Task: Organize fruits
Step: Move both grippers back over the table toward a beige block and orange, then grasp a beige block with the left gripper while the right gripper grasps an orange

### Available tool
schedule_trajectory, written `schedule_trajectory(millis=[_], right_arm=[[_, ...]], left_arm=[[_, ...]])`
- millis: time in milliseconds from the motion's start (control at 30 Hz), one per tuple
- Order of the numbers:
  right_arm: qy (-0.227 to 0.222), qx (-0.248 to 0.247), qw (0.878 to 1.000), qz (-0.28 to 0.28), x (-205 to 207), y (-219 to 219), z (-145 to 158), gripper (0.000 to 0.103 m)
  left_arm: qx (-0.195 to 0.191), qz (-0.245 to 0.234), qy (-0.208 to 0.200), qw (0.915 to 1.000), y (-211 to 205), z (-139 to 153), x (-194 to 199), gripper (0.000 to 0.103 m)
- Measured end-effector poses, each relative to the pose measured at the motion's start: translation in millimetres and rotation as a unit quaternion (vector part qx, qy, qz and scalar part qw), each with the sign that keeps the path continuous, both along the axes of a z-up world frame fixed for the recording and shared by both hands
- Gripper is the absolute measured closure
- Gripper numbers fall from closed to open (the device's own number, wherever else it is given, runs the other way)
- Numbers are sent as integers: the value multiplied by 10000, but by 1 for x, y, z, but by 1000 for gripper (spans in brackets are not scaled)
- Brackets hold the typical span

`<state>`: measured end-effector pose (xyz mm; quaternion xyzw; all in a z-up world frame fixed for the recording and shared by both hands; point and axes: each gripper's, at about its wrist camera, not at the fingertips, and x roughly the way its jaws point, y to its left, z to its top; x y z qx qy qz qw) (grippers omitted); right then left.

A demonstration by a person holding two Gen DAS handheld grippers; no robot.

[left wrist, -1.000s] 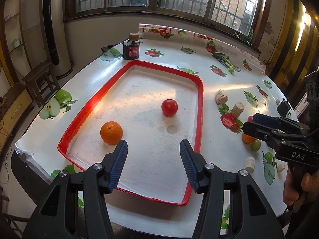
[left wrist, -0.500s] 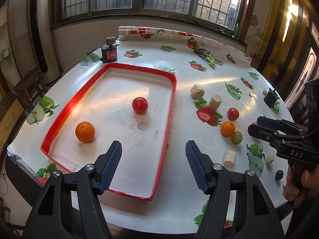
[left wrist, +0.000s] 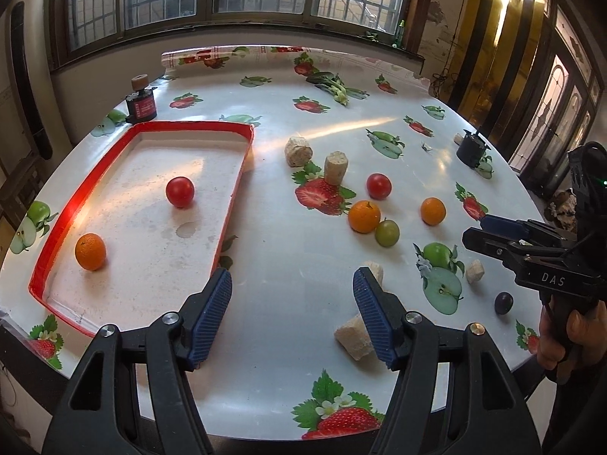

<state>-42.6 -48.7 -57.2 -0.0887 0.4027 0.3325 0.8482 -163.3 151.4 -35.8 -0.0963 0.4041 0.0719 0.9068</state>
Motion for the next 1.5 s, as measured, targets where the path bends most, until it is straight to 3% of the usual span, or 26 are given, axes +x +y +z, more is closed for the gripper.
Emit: schedule_trajectory(millis=[433, 1100, 1267, 1300, 1433, 1500], right_arm=[[70, 5, 9993, -355, -1, -30, -10, 37], [197, -276, 9987, -382, 28, -3, -25, 37], [288, -374, 9978, -473, 42, 4, -32, 37], [306, -392, 9975, -496, 45, 6, -34, 37], [390, -465, 9966, -549, 58, 14, -41, 38], [420, -545, 9959, -588, 64, 18, -46, 44]], left_arm=[[-242, -371, 170, 9989, -20, -17, -2, 37], [-511, -741, 568, 9943, -32, -50, 12, 37], [-364, -884, 602, 9936, -40, -56, 15, 37], [-311, -905, 594, 9936, -41, -57, 16, 39], [-202, -1023, 537, 9931, -44, -57, 19, 67], [-225, -1067, 516, 9927, -43, -57, 19, 67]])
